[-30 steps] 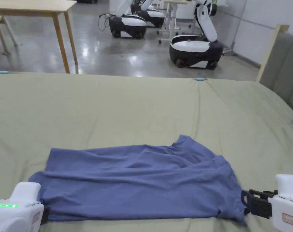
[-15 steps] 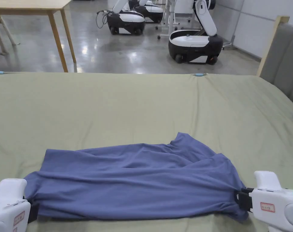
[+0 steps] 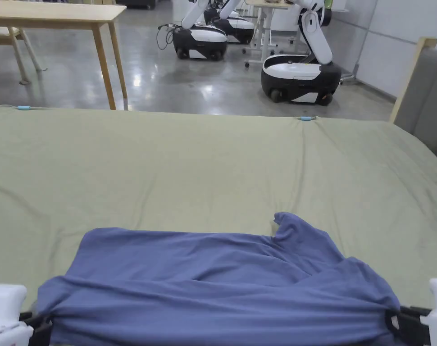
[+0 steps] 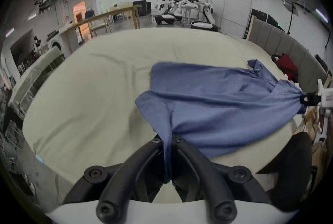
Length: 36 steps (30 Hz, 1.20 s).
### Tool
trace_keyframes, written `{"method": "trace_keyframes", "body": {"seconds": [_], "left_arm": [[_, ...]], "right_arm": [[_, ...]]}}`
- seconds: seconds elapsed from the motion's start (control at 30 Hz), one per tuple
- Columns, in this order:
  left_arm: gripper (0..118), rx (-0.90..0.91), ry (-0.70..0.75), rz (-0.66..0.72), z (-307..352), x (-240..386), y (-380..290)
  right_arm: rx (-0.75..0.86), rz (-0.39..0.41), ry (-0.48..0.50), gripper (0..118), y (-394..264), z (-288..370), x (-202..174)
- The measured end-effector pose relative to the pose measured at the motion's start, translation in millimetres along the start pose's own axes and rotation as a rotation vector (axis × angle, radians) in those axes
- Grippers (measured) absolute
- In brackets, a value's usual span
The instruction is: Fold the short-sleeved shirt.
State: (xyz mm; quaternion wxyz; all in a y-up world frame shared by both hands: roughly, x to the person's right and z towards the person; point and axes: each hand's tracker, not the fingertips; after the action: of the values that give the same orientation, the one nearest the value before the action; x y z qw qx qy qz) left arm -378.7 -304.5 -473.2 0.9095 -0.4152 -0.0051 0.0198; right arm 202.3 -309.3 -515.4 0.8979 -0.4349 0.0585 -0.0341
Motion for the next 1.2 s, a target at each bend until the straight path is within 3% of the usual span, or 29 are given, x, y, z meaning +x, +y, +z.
{"method": "trace_keyframes", "body": {"seconds": [0.1,0.13,0.17,0.2,0.23,0.27,0.37,0.47,0.6,0.63,0.67,0.7,0.77,1.0,1.03,1.1,1.13,1.2], "left_arm": [[5,-0.013,0.007,0.011,-12.4,-4.0,-21.2],[6,0.057,0.007,0.006,-7.8,-4.1,-23.9],[18,0.112,0.005,0.017,0.1,-4.0,-22.5],[43,0.146,0.021,0.019,8.3,-4.0,-18.7],[80,0.173,0.051,0.003,16.9,-2.0,-13.5],[108,0.205,0.076,-0.016,23.0,0.2,-8.5],[107,0.302,0.093,-0.056,41.1,11.1,9.6],[107,0.350,0.064,-0.061,41.8,26.6,23.9],[102,0.332,0.043,-0.083,23.2,43.1,31.8],[82,0.300,0.042,-0.102,16.7,45.5,32.2],[27,0.293,0.066,-0.109,12.0,48.5,33.2],[0,0.284,0.099,-0.121,6.2,50.0,33.7],[0,0.244,0.017,-0.107,-2.1,43.3,36.7],[0,0.188,0.075,-0.101,-61.8,9.2,73.1],[12,0.187,0.086,-0.108,-74.5,6.3,81.3],[92,0.181,0.090,-0.113,-100.6,-6.3,99.5],[118,0.140,0.100,-0.111,-114.0,-7.7,110.4],[117,0.081,0.147,-0.107,-142.2,-12.4,128.4]], "right_arm": [[-0.018,-0.025,-0.013,7,-22.5,-21.6,3.6],[-0.014,-0.043,-0.009,9,-25.1,-23.1,4.8],[-0.010,-0.047,-0.007,30,-24.9,-21.0,5.3],[0.021,-0.036,-0.020,57,-20.6,-12.9,2.8],[0.082,-0.010,-0.058,81,-16.5,-1.5,-2.8],[0.144,0.001,-0.039,100,-11.3,9.8,-8.0],[0.343,-0.007,0.058,104,8.0,46.9,-34.5],[0.424,0.056,0.105,106,22.8,59.3,-74.6],[0.455,0.132,0.081,91,27.3,44.5,-115.7],[0.449,0.149,0.060,55,27.7,38.2,-122.7],[0.443,0.164,0.031,1,27.8,32.1,-127.4],[0.453,0.172,0.032,1,27.3,29.6,-130.7],[0.398,0.158,0.103,1,32.8,23.6,-130.5],[0.385,0.163,0.077,1,46.8,12.1,-115.4],[0.379,0.165,0.064,1,48.9,9.8,-112.3],[0.367,0.165,0.060,1,53.6,5.4,-104.3],[0.357,0.160,0.054,1,56.5,1.1,-97.9],[0.326,0.161,0.036,1,63.7,-7.7,-87.7]]}}
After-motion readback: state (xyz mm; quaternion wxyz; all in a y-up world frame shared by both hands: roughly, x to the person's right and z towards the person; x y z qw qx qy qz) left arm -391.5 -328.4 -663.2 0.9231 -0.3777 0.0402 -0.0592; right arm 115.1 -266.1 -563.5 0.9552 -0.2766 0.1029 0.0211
